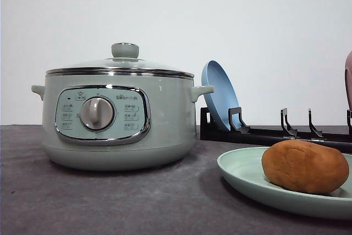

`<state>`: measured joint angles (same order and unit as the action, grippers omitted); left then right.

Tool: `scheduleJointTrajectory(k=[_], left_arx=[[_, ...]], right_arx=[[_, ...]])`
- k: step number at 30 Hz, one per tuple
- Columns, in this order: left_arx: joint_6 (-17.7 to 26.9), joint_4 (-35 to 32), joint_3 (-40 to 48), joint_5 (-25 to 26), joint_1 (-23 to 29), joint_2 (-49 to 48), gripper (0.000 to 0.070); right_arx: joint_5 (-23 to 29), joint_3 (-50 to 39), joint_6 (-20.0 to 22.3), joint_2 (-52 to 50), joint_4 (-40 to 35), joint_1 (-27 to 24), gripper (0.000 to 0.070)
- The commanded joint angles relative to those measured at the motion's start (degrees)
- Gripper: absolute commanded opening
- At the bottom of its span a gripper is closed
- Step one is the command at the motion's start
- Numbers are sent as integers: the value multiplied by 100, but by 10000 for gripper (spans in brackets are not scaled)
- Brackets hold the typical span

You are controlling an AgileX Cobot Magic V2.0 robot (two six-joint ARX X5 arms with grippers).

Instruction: Transfer potato from steamer to green plate

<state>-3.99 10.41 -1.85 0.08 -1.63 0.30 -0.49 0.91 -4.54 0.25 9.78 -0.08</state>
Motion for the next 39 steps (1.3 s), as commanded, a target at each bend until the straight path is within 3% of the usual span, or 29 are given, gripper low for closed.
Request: scheduleJointTrajectory(k=[1, 39], left_arx=[[-13, 42, 116, 6, 0, -11, 0], [-13, 42, 116, 4, 0, -11, 0]], right_arx=[[-62, -26, 60, -4, 50, 7, 10], [-98, -26, 51, -4, -94, 28, 10]])
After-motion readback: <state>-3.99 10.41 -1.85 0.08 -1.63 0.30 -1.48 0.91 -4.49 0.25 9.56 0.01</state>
